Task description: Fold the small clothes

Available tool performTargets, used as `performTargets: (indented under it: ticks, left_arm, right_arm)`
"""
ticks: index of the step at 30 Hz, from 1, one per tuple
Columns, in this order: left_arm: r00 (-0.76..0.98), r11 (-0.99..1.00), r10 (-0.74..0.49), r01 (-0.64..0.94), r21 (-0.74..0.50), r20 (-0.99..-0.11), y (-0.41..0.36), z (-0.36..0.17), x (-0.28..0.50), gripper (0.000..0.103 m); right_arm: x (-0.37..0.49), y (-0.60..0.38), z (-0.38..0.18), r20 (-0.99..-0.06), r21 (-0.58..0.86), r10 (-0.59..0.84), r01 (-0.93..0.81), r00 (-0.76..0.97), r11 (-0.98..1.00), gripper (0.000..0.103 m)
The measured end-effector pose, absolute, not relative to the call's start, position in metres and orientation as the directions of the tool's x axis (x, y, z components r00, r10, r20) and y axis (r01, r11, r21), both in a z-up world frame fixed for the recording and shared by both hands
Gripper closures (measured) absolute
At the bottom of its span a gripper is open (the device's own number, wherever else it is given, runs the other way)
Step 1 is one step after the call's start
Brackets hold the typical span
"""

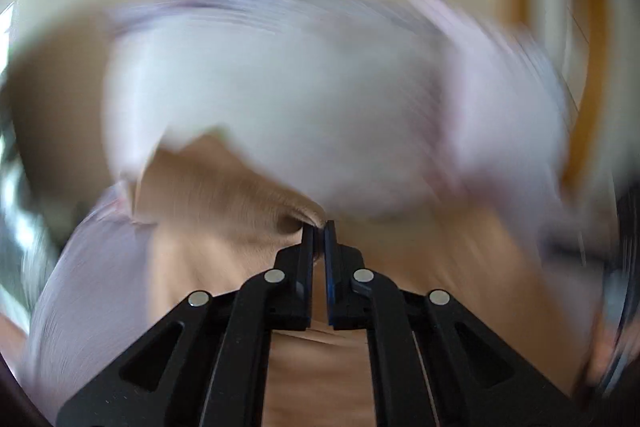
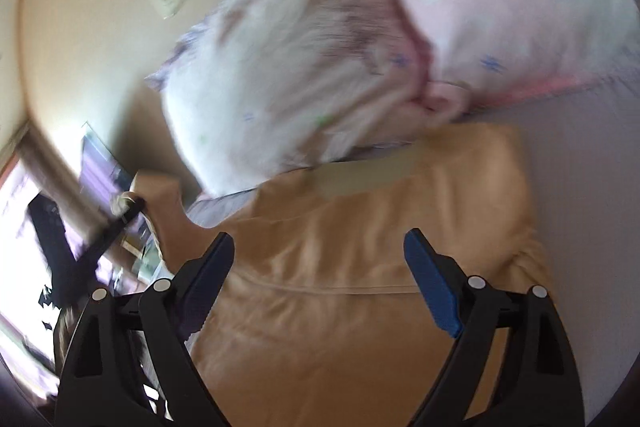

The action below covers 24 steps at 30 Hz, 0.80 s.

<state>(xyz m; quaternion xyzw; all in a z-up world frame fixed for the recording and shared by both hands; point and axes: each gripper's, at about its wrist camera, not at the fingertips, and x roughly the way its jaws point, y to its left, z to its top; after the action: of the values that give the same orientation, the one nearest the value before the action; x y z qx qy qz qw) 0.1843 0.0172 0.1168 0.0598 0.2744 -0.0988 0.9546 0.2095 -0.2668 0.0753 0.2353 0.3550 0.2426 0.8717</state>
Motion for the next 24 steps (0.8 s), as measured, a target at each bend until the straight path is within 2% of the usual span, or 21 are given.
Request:
performTargets:
  ticks: [2, 5, 9, 10, 12, 16, 17, 18, 21, 24]
  left_arm:
    - [0.757, 0.894, -0.169, 0.387, 0.225, -0.631, -0.053, 0.073, 0.182, 0.098]
    - [0.736, 0.804, -0.157, 0.482, 0.347, -0.658, -0.084, 0.040, 0.146, 0.097]
    - [0.732, 0.840, -0.156, 0.452, 0.301, -0.663, -0.044, 0.045, 0.119, 0.092]
    - [0.733, 0.863, -0.136, 0.418, 0.284, -0.667, -0.027, 0.047, 0.115, 0.089]
    - [0.739, 0.895, -0.070, 0.344, 0.285, -0.670, -0.004, 0.047, 0.113, 0.084]
    - [0.701, 0.936, 0.014, 0.241, 0.256, -0.713, 0.037, 0.032, 0.110, 0.078]
    - [0.687, 0.944, 0.035, 0.216, 0.250, -0.726, 0.045, 0.027, 0.111, 0.078]
    - [0.675, 0.948, 0.046, 0.202, 0.245, -0.736, 0.051, 0.023, 0.111, 0.078]
    - [0.673, 0.956, 0.036, 0.191, 0.220, -0.738, 0.057, 0.022, 0.109, 0.075]
    - [0.671, 0.959, 0.034, 0.186, 0.213, -0.741, 0.058, 0.024, 0.111, 0.075]
  right_arm:
    - [0.220, -0.283, 0.061, -0.536, 0.611, 0.578, -0.189, 0.615, 0.768, 0.016]
    - [0.226, -0.296, 0.049, -0.571, 0.624, 0.578, -0.149, 0.583, 0.767, 0.034]
    - [0.238, -0.284, 0.041, -0.648, 0.547, 0.533, -0.155, 0.544, 0.822, 0.044]
    - [0.243, -0.275, 0.037, -0.667, 0.533, 0.532, -0.165, 0.521, 0.830, 0.046]
    - [0.247, -0.261, 0.029, -0.702, 0.501, 0.522, -0.184, 0.484, 0.846, 0.056]
    - [0.246, -0.235, 0.015, -0.762, 0.375, 0.435, -0.221, 0.479, 0.900, 0.064]
    - [0.245, -0.231, 0.015, -0.769, 0.345, 0.417, -0.235, 0.485, 0.909, 0.076]
    - [0.244, -0.228, 0.015, -0.773, 0.331, 0.413, -0.248, 0.483, 0.910, 0.096]
    - [0.235, -0.220, 0.020, -0.757, 0.310, 0.427, -0.303, 0.495, 0.901, 0.099]
    - [0.234, -0.235, 0.045, -0.705, 0.272, 0.377, -0.262, 0.600, 0.926, 0.099]
